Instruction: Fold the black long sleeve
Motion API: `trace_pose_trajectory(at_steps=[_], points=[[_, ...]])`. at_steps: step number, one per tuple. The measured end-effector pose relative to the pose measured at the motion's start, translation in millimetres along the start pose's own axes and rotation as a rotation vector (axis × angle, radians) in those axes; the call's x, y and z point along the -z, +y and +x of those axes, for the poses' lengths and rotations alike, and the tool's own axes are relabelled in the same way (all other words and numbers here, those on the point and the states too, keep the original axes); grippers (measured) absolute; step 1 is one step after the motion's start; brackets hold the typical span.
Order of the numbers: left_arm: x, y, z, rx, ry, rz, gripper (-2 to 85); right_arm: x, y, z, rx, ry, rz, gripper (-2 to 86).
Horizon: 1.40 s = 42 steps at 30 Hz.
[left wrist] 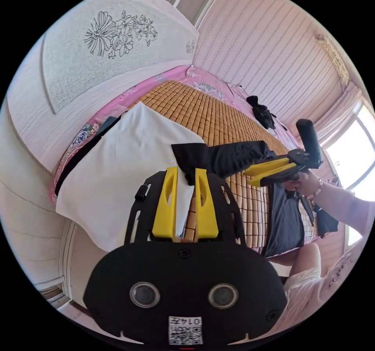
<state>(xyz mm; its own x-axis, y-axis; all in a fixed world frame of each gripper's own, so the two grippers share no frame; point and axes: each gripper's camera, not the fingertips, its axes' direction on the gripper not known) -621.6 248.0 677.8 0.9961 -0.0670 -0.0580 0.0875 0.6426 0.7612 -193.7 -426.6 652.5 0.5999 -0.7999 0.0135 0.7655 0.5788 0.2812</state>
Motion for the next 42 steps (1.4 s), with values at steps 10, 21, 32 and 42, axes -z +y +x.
trace_pose_trajectory(at_steps=[10, 21, 32, 42], points=[[-47.1, -13.9, 29.9, -0.02, -0.142, -0.092, 4.1, -32.4, -76.5, -46.6, 0.016, 0.191, 0.078, 10.2], [-41.6, -19.9, 82.7, -0.182, -0.087, 0.089, -1.0, 21.9, -31.8, -39.5, -0.082, 0.133, 0.143, 1.4], [15.6, -38.2, 248.9, -0.578, 0.506, 0.432, -1.0, 323.1, 251.0, -74.7, -0.109, 0.117, 0.839, 0.8], [-88.6, -12.6, 327.3, -0.539, 0.859, -0.119, -0.9, 292.4, 546.8, -78.5, -0.908, 0.371, 0.421, 7.0]])
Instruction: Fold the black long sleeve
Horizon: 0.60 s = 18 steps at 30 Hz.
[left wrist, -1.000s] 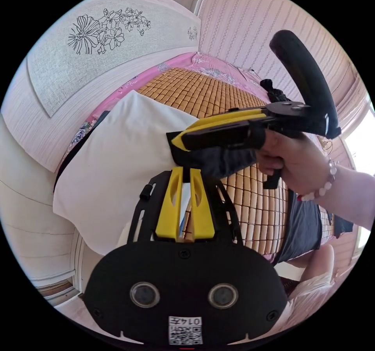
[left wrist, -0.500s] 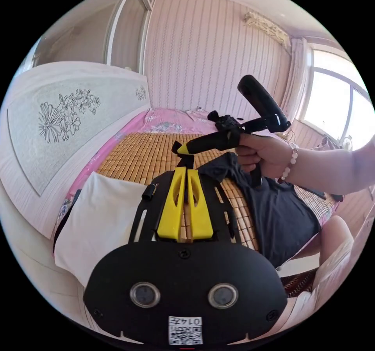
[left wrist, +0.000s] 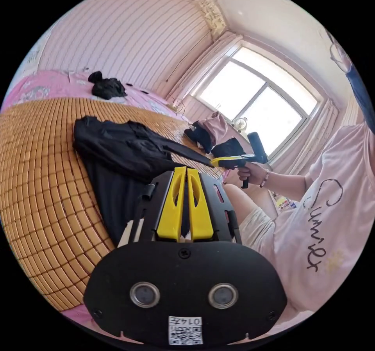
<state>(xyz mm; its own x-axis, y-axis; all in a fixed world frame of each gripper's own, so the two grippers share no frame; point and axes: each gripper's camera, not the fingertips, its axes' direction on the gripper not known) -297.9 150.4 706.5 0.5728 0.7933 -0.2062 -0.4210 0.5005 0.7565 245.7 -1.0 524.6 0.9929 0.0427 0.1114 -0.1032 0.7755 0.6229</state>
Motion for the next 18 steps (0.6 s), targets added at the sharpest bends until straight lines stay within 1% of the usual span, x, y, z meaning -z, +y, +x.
trace_pose_trajectory(at_steps=[1, 3, 7, 11, 14, 16, 18], points=[[-10.4, 4.1, -7.8, 0.055, 0.01, -0.054, -0.9, -7.8, 10.2, 17.1, -0.072, -0.026, -0.027, 7.6], [-20.8, 7.5, -15.8, 0.117, -0.02, -0.12, -0.8, -13.1, 16.5, 31.0, -0.134, -0.07, -0.021, 8.2], [-35.1, -1.7, -22.6, 0.14, -0.146, -0.208, 0.1, -19.2, 1.7, 33.5, -0.117, -0.057, -0.005, 8.4], [-72.5, -29.7, -7.0, 0.039, -0.205, -0.305, 4.0, -27.7, -17.4, 23.1, -0.049, 0.014, 0.026, 9.0], [-118.5, -49.7, 16.4, -0.051, -0.181, -0.352, 6.3, -44.4, -26.7, 18.7, -0.011, 0.053, -0.001, 9.1], [-150.8, -59.7, 28.5, -0.084, -0.179, -0.381, 7.6, -55.5, -30.9, 18.0, -0.01, 0.057, -0.053, 8.1], [-182.5, -68.0, 36.5, -0.106, -0.217, -0.423, 8.2, -48.6, -30.9, 18.7, -0.025, 0.099, -0.026, 5.4]])
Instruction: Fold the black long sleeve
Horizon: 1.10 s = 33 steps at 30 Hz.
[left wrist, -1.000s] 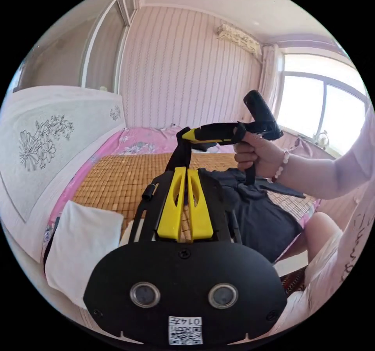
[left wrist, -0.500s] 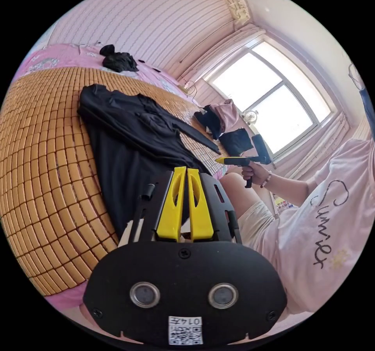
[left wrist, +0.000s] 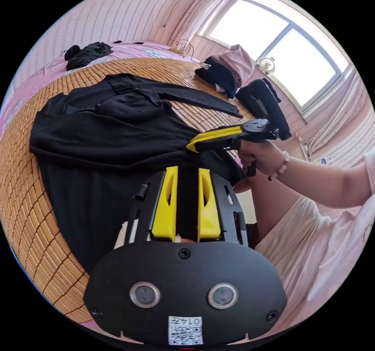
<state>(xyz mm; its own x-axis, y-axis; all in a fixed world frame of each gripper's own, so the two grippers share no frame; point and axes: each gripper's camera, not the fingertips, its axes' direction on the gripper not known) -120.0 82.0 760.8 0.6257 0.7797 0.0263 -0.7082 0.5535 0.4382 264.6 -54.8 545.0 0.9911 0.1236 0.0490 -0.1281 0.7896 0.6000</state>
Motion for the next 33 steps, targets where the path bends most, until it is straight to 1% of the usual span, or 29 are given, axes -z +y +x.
trace_pose_trajectory(at_steps=[2, 4, 6, 7, 9, 10, 12, 14, 16, 19, 23, 27, 30, 33], points=[[-27.3, -21.7, 11.8, -0.016, -0.038, -0.06, 8.0, 9.2, 0.6, 4.6, -0.017, -0.011, 0.009, 3.9], [-41.6, -31.3, 18.5, -0.025, -0.063, -0.11, 6.4, 24.6, 4.8, 7.9, -0.014, -0.007, 0.049, 5.4], [-42.3, -35.2, 24.9, -0.052, -0.126, -0.103, 2.6, 28.3, 7.5, 6.5, 0.003, 0.033, 0.059, 7.6], [-41.4, -37.2, 26.9, -0.058, -0.129, -0.111, 1.0, 24.7, 7.4, 4.6, 0.034, 0.033, 0.021, 7.8], [-36.3, -38.3, 27.9, -0.043, -0.119, -0.112, -0.3, 21.4, 7.1, 2.1, 0.053, 0.052, -0.024, 6.3], [-29.6, -37.7, 29.8, -0.049, -0.12, -0.088, -0.6, 26.9, 8.2, 0.0, 0.072, 0.075, -0.012, 3.7], [-16.7, -35.6, 34.9, -0.082, -0.115, -0.029, -0.8, 36.5, 9.3, 1.6, 0.059, 0.098, 0.004, 1.6], [-3.8, -33.5, 40.4, -0.116, -0.118, 0.017, -0.9, 47.9, 11.3, 5.7, 0.064, 0.037, 0.016, 0.9], [2.8, -32.6, 42.7, -0.126, -0.101, 0.038, -1.0, 63.2, 14.4, 15.0, 0.038, -0.081, 0.039, 0.9], [9.5, -31.0, 46.4, -0.121, -0.087, 0.047, -1.0, 68.8, 19.1, 22.7, 0.021, -0.168, 0.04, 2.7], [5.6, -25.4, 51.3, -0.101, -0.118, -0.019, -1.0, 48.6, 22.5, 13.2, 0.044, -0.201, -0.072, 5.9], [-5.4, -18.2, 49.7, -0.05, -0.137, -0.088, -1.0, 47.7, 30.7, -8.4, 0.143, -0.041, -0.044, 1.4], [-9.4, -13.9, 48.7, -0.012, -0.137, -0.117, -1.0, 57.9, 28.3, -2.3, 0.144, -0.116, -0.06, 0.5], [1.0, -11.7, 51.9, -0.012, -0.116, -0.076, -1.0, 86.3, 27.7, 10.4, 0.118, -0.229, -0.012, 0.2]])
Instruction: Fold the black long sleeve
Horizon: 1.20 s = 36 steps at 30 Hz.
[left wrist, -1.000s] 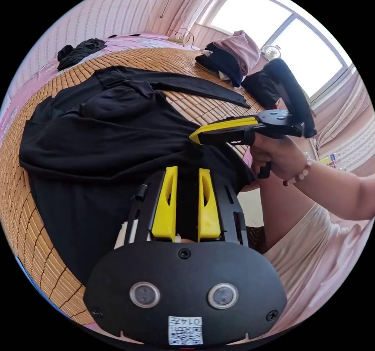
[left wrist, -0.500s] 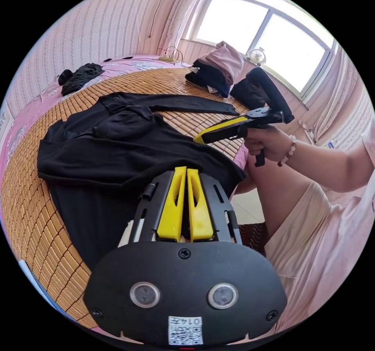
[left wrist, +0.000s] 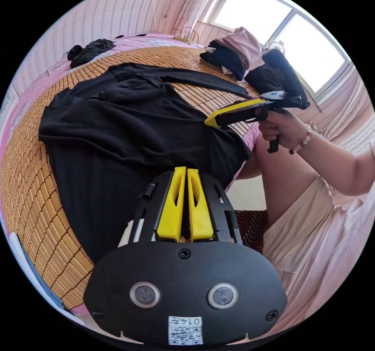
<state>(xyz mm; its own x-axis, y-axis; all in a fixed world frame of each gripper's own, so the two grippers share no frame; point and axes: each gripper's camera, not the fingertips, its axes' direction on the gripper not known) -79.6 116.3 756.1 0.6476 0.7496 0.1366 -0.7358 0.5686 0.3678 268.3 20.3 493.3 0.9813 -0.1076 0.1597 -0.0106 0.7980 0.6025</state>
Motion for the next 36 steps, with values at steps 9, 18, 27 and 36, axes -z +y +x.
trace_pose_trajectory(at_steps=[9, 18, 27, 36], points=[[40.8, -1.3, 23.9, -0.06, 0.063, 0.19, -1.0, 68.8, 20.7, 4.7, -0.05, -0.065, 0.185, 0.0], [27.1, 0.2, 33.1, -0.108, 0.178, 0.144, -0.9, 49.6, 29.9, 36.1, -0.158, 0.022, -0.04, 3.5], [67.8, 0.1, -79.4, 0.019, -0.324, 0.113, -0.5, -6.5, -156.8, -25.9, 0.246, -0.012, 0.022, 7.2], [45.2, -47.2, -134.2, 0.02, -0.478, 0.024, 4.3, -125.9, -342.7, -67.2, 0.207, 0.03, -0.008, 8.9]])
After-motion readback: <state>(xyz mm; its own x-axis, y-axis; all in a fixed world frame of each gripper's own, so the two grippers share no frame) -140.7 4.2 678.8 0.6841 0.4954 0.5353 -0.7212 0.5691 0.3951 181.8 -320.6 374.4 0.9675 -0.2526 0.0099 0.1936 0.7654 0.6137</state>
